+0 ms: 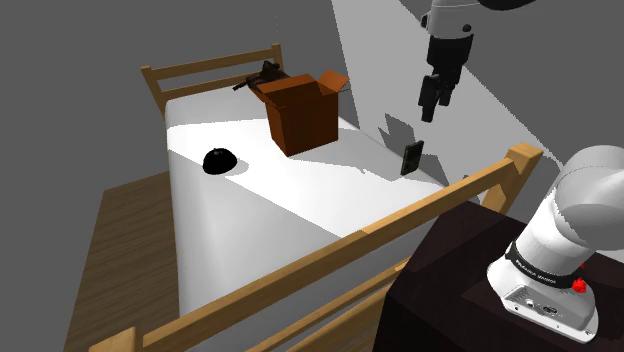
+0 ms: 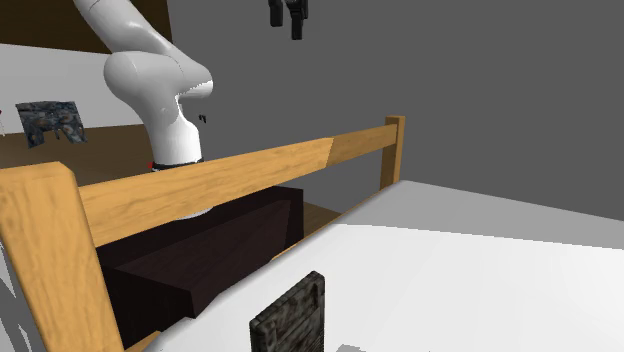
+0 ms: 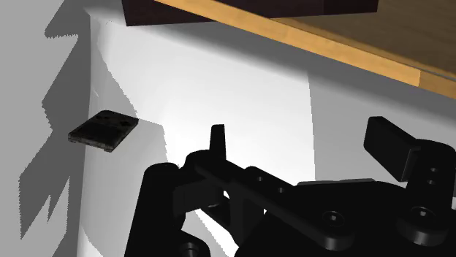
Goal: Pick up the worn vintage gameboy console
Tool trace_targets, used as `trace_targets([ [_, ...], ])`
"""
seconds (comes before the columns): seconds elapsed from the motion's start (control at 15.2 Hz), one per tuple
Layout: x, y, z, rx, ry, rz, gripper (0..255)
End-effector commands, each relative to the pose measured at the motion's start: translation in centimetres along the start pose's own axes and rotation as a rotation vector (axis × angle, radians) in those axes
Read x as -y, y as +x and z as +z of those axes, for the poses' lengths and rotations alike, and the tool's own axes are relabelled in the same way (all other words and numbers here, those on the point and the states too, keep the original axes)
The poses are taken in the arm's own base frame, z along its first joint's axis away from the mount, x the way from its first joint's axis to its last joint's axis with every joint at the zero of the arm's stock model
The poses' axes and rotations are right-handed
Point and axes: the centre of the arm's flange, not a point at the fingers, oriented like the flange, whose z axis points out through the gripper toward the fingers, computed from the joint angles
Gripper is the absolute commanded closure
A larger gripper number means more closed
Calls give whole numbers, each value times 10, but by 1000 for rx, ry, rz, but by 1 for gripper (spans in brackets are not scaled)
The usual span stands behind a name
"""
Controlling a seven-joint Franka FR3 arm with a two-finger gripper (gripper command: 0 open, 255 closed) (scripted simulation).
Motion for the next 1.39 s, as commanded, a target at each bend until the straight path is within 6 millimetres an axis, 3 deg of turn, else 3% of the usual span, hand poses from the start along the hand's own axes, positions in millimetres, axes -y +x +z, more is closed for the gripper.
trace_targets([
  [0.0,0,0,0,0,0,0,0],
  [0.66,-108,2,79,-11,16,-233,0],
  [1.32,-211,29,160,-23,32,-466,0],
])
